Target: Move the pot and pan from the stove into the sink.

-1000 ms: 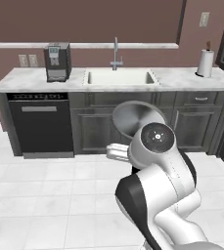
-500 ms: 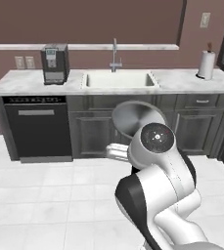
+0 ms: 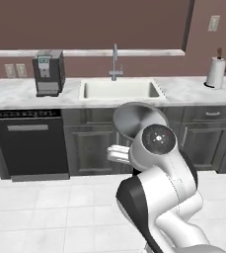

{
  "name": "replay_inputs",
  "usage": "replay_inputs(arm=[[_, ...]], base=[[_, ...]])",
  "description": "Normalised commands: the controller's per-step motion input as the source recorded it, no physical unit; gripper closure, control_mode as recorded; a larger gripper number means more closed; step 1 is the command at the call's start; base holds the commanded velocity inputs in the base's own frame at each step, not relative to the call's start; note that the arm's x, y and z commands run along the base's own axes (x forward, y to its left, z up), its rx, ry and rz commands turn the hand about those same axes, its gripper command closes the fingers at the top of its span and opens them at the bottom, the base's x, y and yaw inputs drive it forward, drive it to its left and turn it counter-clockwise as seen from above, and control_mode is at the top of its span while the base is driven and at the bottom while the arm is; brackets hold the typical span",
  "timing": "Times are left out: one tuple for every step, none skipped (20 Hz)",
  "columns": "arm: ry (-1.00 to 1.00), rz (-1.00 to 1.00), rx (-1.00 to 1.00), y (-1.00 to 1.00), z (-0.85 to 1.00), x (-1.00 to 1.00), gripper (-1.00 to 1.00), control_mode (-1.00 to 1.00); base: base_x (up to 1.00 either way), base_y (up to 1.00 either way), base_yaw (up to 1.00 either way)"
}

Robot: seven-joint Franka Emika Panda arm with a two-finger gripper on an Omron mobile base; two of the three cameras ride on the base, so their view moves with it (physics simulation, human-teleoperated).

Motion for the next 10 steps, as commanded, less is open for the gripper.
replay_inputs(arm=[[0.00, 0.00, 0.00, 0.00, 0.00, 0.00, 1.00, 1.00], [0.00, 0.00, 0.00, 0.00, 0.00, 0.00, 1.00, 1.00], [0.00, 0.00, 0.00, 0.00, 0.00, 0.00, 1.00, 1.00], [0.00, 0.00, 0.00, 0.00, 0.00, 0.00, 1.00, 1.00], [0.00, 0.00, 0.00, 0.00, 0.00, 0.00, 1.00, 1.00], [0.00, 0.00, 0.00, 0.00, 0.00, 0.00, 1.00, 1.00], [0.00, 0.00, 0.00, 0.00, 0.00, 0.00, 1.00, 1.00], [0.00, 0.00, 0.00, 0.00, 0.00, 0.00, 1.00, 1.00], [0.00, 0.00, 0.00, 0.00, 0.00, 0.00, 1.00, 1.00], [0.00, 0.00, 0.00, 0.00, 0.00, 0.00, 1.00, 1.00]], base=[[0.75, 0.00, -0.05], [0.79, 0.00, -0.05], [0.81, 0.00, -0.06], [0.82, 0.02, -0.07], [0.83, 0.03, -0.07], [0.83, 0.00, -0.06], [0.82, 0.00, -0.06], [0.82, 0.00, -0.06], [0.82, 0.00, -0.06], [0.82, 0.00, -0.06]])
